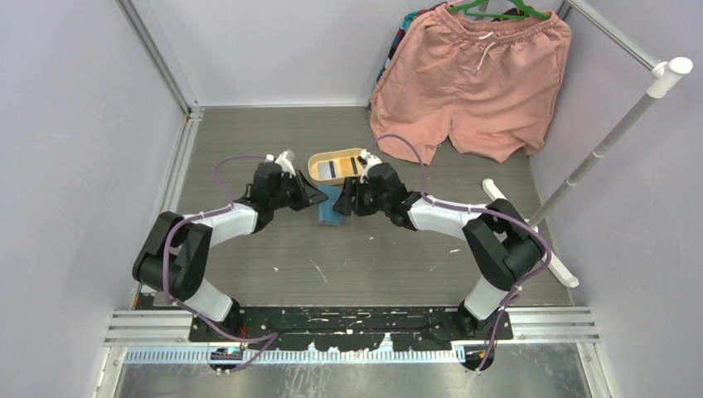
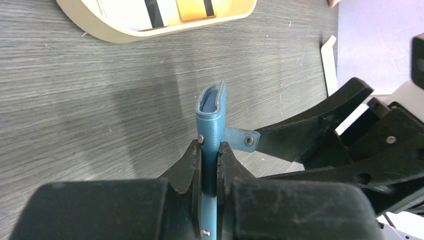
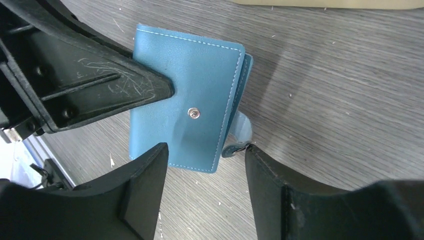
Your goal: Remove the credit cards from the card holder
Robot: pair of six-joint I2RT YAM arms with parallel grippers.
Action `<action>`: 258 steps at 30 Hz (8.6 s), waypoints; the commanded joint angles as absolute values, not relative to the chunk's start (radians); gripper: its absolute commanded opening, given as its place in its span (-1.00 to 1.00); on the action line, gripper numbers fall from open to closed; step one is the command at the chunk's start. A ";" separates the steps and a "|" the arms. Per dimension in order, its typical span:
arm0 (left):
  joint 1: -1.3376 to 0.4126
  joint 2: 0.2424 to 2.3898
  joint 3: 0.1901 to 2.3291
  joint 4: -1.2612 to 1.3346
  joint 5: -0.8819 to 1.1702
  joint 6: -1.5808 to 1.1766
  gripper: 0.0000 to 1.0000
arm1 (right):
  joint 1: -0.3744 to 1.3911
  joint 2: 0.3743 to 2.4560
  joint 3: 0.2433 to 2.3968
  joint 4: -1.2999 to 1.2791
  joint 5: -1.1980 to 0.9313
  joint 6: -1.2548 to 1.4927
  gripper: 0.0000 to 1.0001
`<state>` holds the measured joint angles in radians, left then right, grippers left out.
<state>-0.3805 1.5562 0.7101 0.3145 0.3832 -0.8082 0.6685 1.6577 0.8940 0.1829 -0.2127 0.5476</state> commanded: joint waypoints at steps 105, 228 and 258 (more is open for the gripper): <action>-0.422 1.604 0.672 0.141 0.180 -0.782 0.44 | 0.740 1.749 0.887 0.377 0.172 0.374 0.40; -0.549 1.982 0.497 1.174 0.442 -1.247 0.18 | 0.705 1.543 0.708 0.121 0.341 0.555 -0.99; -0.465 1.927 0.405 1.222 0.407 -1.222 0.15 | 0.698 1.602 0.692 0.148 0.309 0.560 -0.99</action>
